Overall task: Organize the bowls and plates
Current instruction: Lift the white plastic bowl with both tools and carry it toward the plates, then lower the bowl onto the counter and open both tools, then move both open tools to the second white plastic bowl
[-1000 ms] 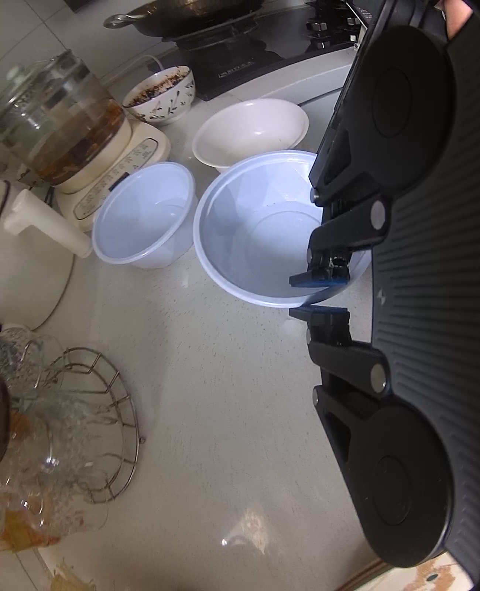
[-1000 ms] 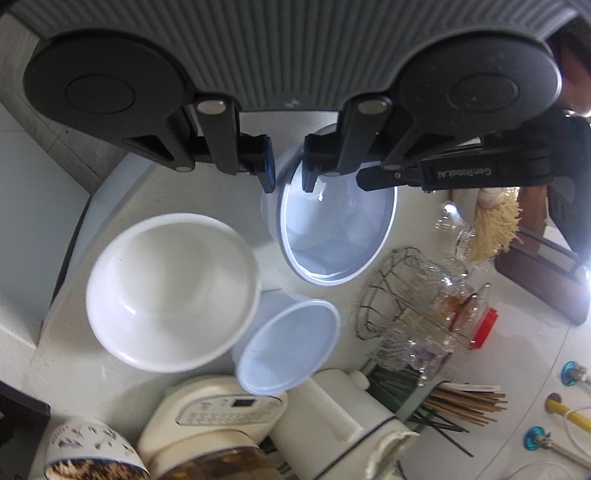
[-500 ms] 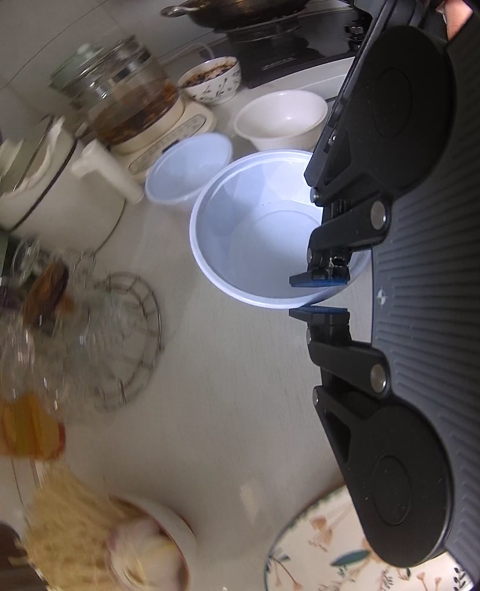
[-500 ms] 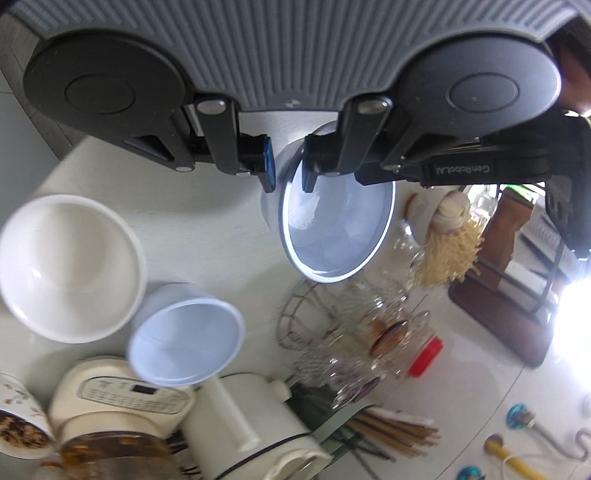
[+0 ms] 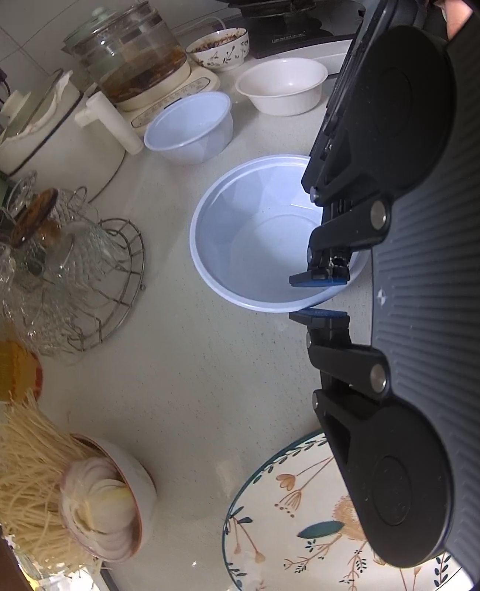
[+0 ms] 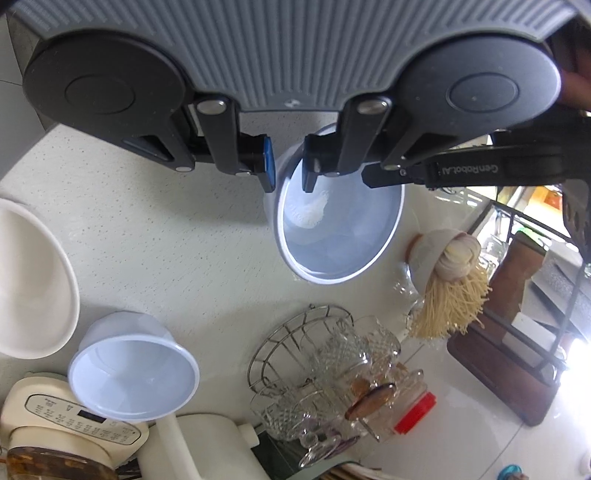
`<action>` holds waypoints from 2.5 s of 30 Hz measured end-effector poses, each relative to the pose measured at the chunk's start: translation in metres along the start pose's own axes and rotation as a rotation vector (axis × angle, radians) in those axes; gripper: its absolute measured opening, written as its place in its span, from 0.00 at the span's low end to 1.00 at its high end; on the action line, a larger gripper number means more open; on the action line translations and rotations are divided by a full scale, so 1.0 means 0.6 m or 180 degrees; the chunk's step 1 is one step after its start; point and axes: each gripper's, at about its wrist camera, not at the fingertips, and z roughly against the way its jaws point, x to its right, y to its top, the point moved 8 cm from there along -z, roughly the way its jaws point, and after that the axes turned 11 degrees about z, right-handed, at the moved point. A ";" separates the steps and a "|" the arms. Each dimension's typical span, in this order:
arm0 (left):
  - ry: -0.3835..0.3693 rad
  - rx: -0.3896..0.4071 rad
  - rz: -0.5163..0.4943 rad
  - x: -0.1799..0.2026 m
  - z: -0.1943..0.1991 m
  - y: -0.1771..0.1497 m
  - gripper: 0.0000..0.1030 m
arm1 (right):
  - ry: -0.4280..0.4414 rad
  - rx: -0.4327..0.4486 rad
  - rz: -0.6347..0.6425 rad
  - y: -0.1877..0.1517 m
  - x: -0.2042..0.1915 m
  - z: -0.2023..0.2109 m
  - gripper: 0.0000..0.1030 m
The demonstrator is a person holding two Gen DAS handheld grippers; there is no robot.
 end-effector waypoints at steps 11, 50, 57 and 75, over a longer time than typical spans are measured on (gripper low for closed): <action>0.0043 0.0023 -0.0096 0.011 -0.006 0.008 0.40 | -0.0035 -0.0084 -0.0058 -0.010 0.007 -0.017 0.20; -0.0260 0.1035 -0.0645 0.053 0.289 -0.043 0.51 | -0.0382 0.1061 0.0485 0.037 -0.092 0.229 0.64; -0.0252 0.1032 -0.0724 0.035 0.301 -0.039 0.51 | -0.0535 0.1199 0.0449 0.036 -0.125 0.253 0.64; -0.0488 0.1026 -0.0960 -0.012 0.310 -0.020 0.51 | -0.1052 0.1385 0.0201 0.000 -0.152 0.256 0.64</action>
